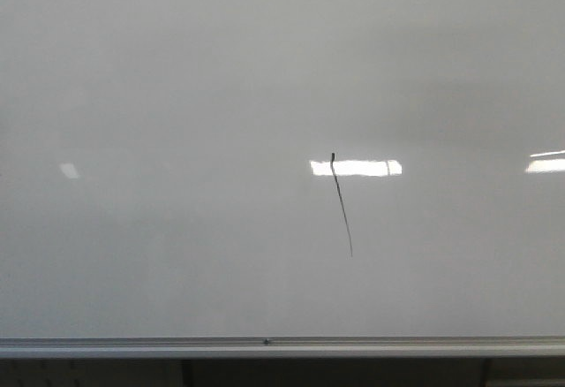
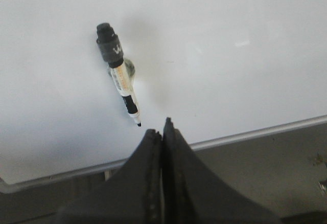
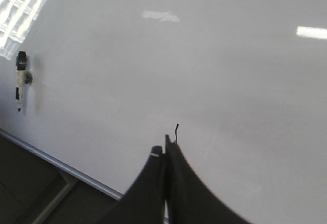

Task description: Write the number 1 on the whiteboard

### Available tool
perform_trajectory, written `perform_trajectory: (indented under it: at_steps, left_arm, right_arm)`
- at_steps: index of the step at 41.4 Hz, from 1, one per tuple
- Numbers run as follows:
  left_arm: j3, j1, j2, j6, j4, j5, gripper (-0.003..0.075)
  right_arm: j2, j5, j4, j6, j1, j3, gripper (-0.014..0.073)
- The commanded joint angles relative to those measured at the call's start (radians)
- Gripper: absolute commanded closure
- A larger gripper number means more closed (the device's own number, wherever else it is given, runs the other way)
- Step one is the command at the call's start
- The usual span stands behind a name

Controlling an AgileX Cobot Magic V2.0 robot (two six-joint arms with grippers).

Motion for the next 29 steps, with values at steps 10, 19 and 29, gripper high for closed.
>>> perform_trajectory:
  at_steps: [10,19,29]
  left_arm:
    - [0.249,-0.017,-0.392,-0.01,-0.066,-0.341,0.0741]
    - [0.37,-0.017,-0.607,-0.01,-0.071,-0.354,0.0741]
    - [0.453,-0.017,-0.783,-0.01,-0.107,-0.354,0.0741]
  right_arm:
    - [-0.008,-0.112,0.042,0.004,-0.005,0.035,0.0653]
    - [-0.066,-0.143,0.042,0.003,-0.005,0.054,0.0653]
    - [-0.175,-0.158,0.04,0.002,-0.005,0.083,0.0653]
